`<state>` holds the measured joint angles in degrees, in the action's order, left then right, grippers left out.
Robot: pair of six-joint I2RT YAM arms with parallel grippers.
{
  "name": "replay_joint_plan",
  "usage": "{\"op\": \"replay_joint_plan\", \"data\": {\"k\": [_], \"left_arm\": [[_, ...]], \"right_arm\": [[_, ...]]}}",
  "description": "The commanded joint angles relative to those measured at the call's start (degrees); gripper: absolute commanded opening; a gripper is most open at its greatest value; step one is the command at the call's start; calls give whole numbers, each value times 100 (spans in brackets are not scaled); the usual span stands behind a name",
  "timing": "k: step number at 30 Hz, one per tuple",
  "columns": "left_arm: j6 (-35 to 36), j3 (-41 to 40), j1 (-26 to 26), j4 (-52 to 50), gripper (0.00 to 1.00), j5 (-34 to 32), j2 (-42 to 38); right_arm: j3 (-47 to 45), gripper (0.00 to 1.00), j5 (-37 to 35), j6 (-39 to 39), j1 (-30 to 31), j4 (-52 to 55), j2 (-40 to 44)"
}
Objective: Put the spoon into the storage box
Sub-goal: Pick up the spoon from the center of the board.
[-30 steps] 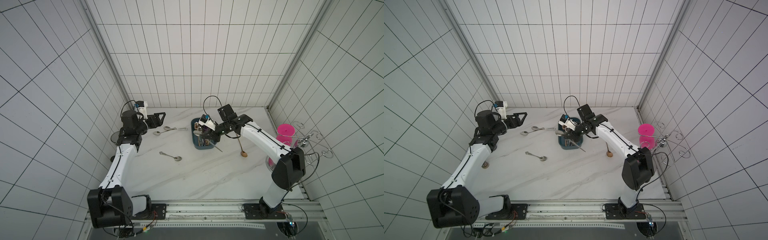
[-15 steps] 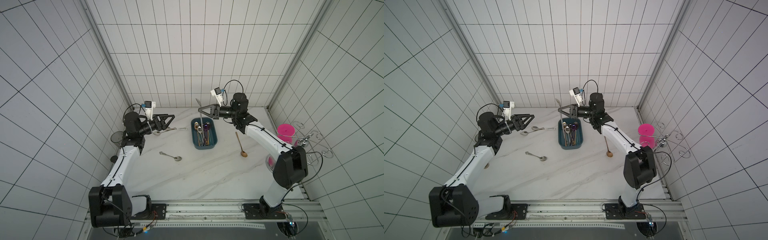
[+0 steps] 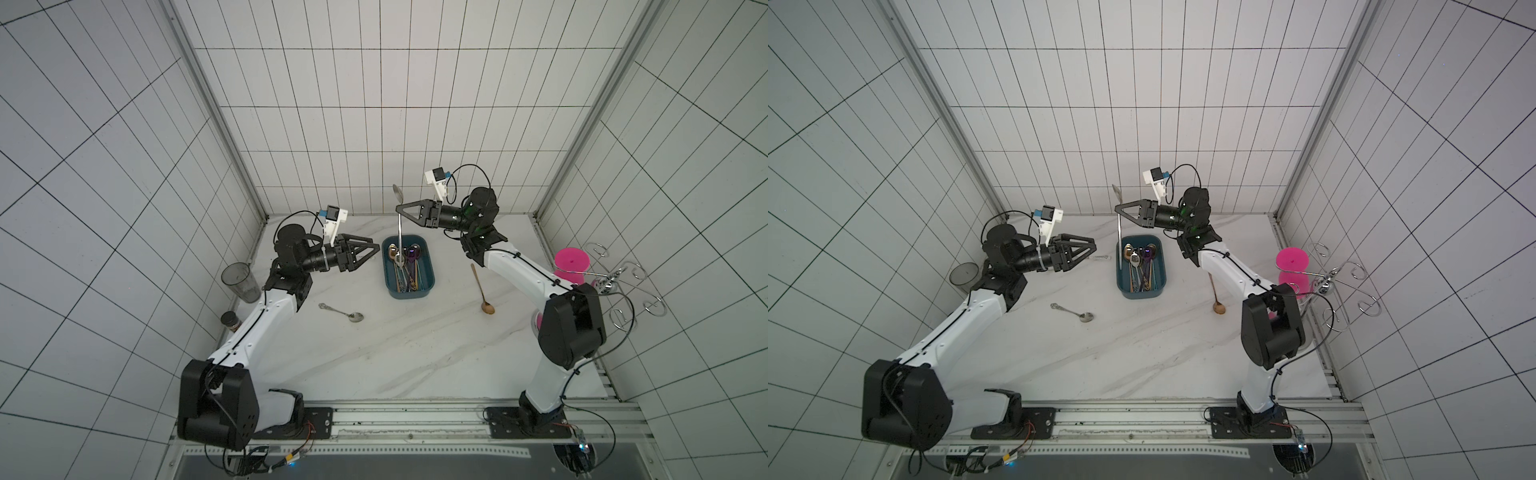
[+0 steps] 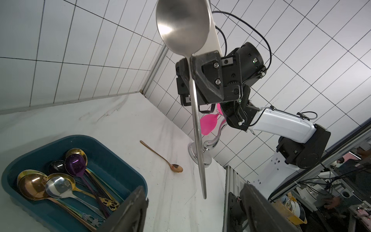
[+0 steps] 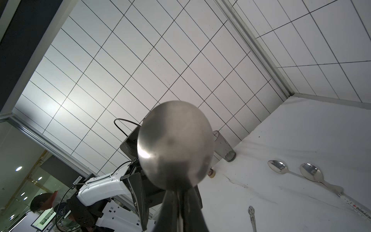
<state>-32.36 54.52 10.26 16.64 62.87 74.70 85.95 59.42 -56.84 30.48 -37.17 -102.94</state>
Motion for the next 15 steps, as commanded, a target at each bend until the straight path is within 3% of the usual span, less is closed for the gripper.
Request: {"op": "replay_joint_plan", "data": {"k": [1,15], "left_arm": [[28,30,246,77,75,47,88],[142,383,826,-295,60,-372,475]], "right_arm": [[-67,0,-68,60,90,-142,24],[-241,0,-220,338,274,-71,50]]}}
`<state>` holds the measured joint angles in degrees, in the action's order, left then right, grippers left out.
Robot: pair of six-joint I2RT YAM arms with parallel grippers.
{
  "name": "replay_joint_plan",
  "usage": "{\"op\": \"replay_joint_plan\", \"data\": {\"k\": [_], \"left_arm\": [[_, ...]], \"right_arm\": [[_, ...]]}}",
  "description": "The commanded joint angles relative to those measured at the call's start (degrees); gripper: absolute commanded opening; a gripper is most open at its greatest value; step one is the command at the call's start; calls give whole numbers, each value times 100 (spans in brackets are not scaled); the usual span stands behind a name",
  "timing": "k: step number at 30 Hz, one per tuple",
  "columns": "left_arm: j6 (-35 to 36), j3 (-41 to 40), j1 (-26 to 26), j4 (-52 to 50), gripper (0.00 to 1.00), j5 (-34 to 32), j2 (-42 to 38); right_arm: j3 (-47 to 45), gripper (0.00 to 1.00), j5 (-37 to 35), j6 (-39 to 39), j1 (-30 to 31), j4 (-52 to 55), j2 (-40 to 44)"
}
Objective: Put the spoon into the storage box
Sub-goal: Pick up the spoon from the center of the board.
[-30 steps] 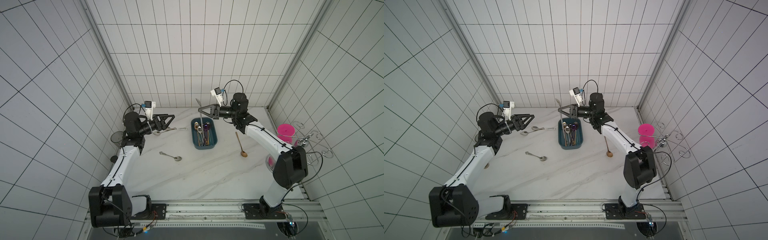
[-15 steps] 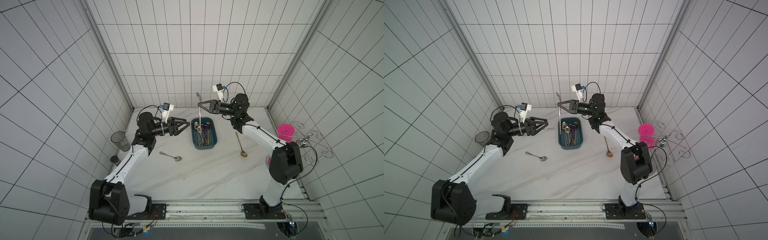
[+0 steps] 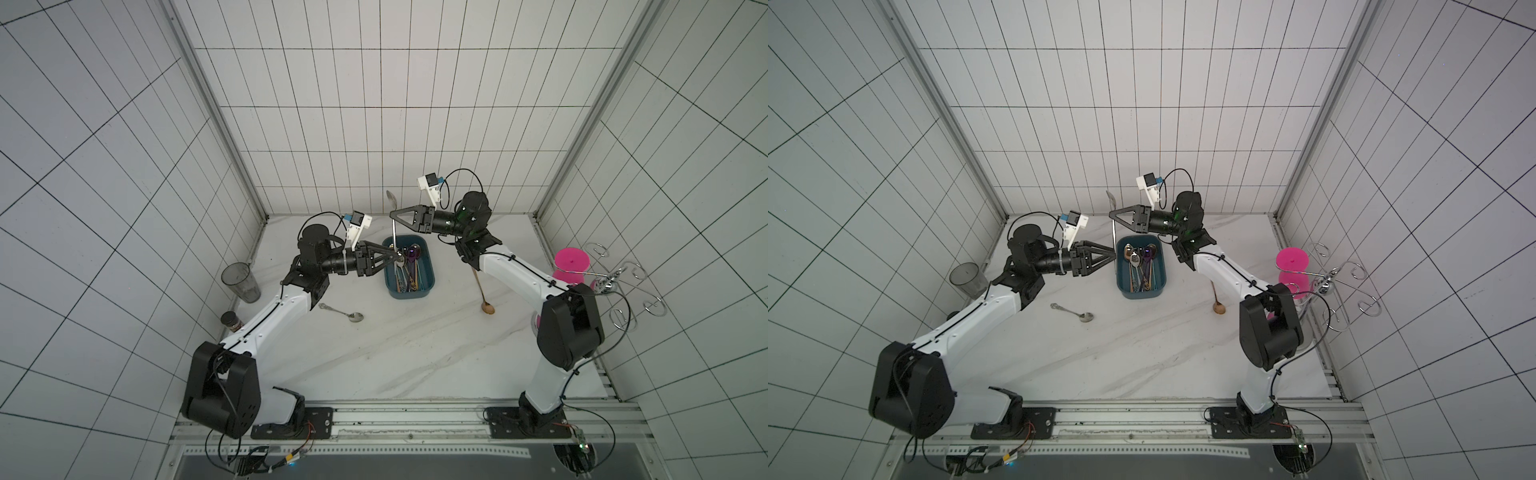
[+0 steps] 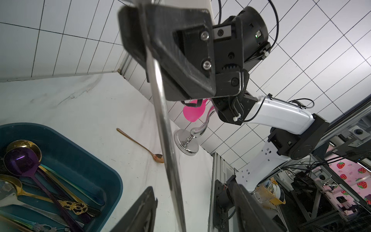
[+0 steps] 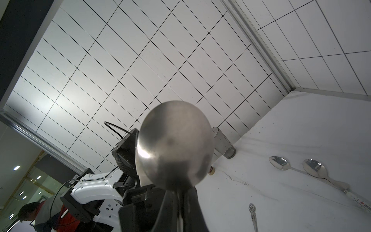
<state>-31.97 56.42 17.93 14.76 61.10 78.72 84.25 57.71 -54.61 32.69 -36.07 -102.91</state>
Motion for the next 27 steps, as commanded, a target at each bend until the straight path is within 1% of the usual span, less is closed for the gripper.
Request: {"op": "replay_joint_plan", "data": {"k": [1,5,8,11,14,20,23,25,27], "left_arm": [[103,210,69,-121,57,-247,97],[114,394,63,-325,43,-384,170],[103,413,87,-329,25,-493,205],[169,439,87,-474,1,-537,186],[169,357,103,-476,0,-667,157],[-3,309,146,-479,0,-974,205],[-24,306,239,-534,0,-1228,311],[-66,364,301,-672,0,-1427,393],[-99,391,371,-770,0,-1696,482]], "right_arm": [[-82,0,-47,110,60,-181,59],[-102,0,-72,132,72,-172,87],[-152,0,-50,154,71,-154,111],[-220,0,-105,222,48,-119,183],[-304,1,-90,257,-5,-98,244],[-830,23,-338,511,-290,324,754],[-1136,32,-466,1037,-493,937,1161],[-1382,40,-710,1427,-632,1515,1539],[-1611,46,-936,1871,-755,2056,1908]]}}
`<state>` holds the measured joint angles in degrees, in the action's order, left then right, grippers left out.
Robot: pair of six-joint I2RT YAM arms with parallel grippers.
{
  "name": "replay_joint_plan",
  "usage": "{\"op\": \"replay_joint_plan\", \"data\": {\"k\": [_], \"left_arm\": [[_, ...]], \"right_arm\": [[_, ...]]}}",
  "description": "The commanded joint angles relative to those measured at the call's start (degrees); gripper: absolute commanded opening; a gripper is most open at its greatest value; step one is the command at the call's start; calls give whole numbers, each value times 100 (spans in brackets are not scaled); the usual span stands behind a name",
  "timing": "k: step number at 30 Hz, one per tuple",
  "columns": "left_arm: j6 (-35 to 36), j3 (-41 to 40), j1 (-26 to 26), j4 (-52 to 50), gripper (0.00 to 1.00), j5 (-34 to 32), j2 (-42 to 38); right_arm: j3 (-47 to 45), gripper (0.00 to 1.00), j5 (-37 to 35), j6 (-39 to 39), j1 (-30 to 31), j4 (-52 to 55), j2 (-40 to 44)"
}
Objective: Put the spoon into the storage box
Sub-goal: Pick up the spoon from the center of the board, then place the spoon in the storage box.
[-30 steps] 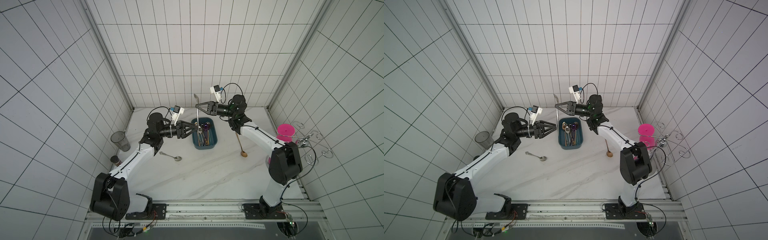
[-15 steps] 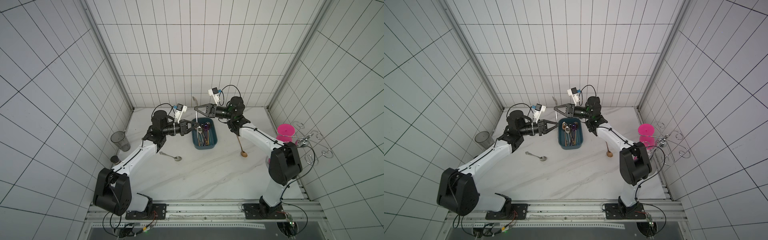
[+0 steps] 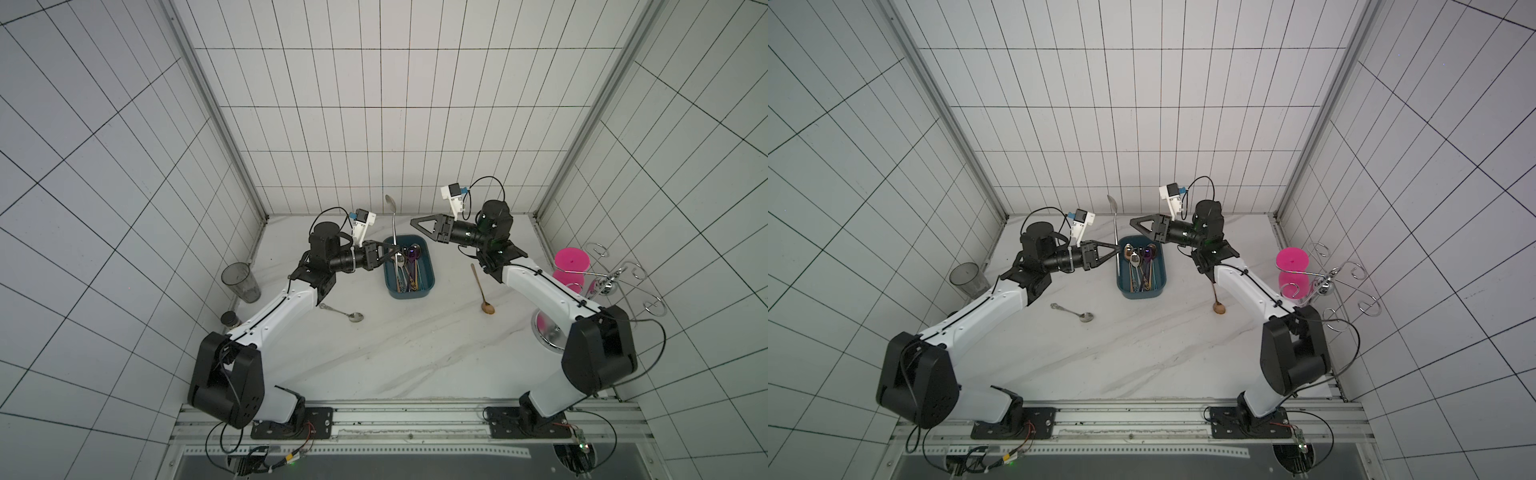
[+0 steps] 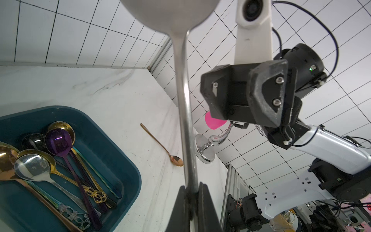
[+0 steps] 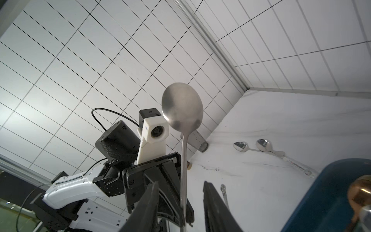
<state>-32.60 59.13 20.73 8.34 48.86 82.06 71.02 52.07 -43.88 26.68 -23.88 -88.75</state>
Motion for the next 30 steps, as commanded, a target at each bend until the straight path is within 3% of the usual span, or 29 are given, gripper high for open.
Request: {"op": "replay_joint_plan", "data": {"k": [1,6,13,20,27,30], "left_arm": [[-36,141,143,-192,0,-643,214],[-36,436,329,-813,0,-1428,579],[102,1083,766,-1593,0,-2383,1356],[-305,1552,962,-1984,0,-2911,1995],[-251,2065,1036,-2449,0,-3369,2599],[-177,2375,1096,-2683,0,-3427,2904]], "right_arm": [[-344,47,-524,1065,-226,1283,669],[-408,59,-1602,2162,-582,3354,1482],[-355,76,-3362,3218,-901,5424,2265],[-694,100,-3816,3342,-1278,6090,2865],[-991,99,-3894,3432,-1462,6393,3242],[-1114,99,-4332,3178,-1520,6413,3360]]}}
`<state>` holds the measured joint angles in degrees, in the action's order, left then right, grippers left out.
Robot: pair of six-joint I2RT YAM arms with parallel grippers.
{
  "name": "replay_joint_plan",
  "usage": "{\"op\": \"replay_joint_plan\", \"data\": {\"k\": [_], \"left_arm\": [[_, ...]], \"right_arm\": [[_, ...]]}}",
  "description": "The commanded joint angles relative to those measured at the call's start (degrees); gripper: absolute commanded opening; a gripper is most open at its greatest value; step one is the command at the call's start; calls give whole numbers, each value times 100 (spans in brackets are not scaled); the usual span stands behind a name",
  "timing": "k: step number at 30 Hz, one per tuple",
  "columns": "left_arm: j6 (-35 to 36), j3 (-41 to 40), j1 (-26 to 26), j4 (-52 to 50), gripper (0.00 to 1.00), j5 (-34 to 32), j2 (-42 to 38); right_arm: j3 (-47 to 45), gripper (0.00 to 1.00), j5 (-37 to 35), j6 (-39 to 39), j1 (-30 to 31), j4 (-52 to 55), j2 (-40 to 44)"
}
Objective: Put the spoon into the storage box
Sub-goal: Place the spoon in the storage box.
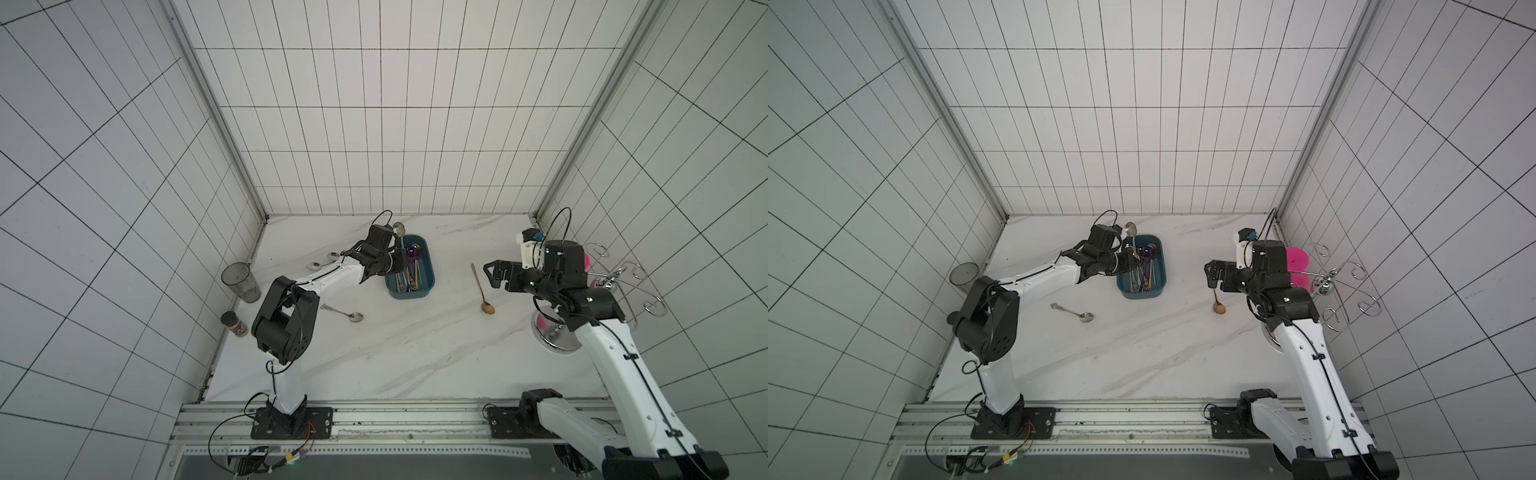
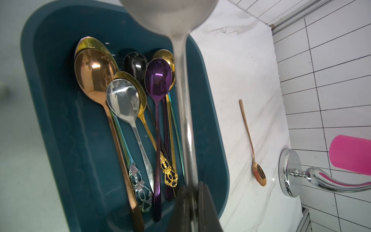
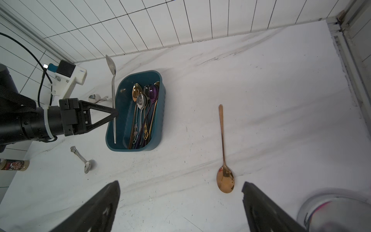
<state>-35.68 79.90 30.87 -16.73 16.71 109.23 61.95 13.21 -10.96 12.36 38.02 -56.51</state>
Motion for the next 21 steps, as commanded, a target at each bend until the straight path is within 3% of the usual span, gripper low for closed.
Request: {"op": "replay_joint_plan", "data": {"k": [1,11,14,16,17,21], "left_arm": [[144,362,101,-215,0,-233,261],[147,581,232,-434,1,-525,564],[119,640,225,-471,19,-544,607],[88,628,242,-494,44,-621,550],[100,609,260,-507,49,-671,492],[71,462,271,-439,55,-682,97]], "right_arm": [[-244,98,-504,-160,-119,223,175],[-373,99,-571,-302,-269,369,160],[-371,99,-533,-253,-265,558,70],[-302,99,-609,-121,-269,756,-66],[-275,99,-677,-88,-269,847,-126],[-220,99,-824,-12,-265,1090,-450]]}}
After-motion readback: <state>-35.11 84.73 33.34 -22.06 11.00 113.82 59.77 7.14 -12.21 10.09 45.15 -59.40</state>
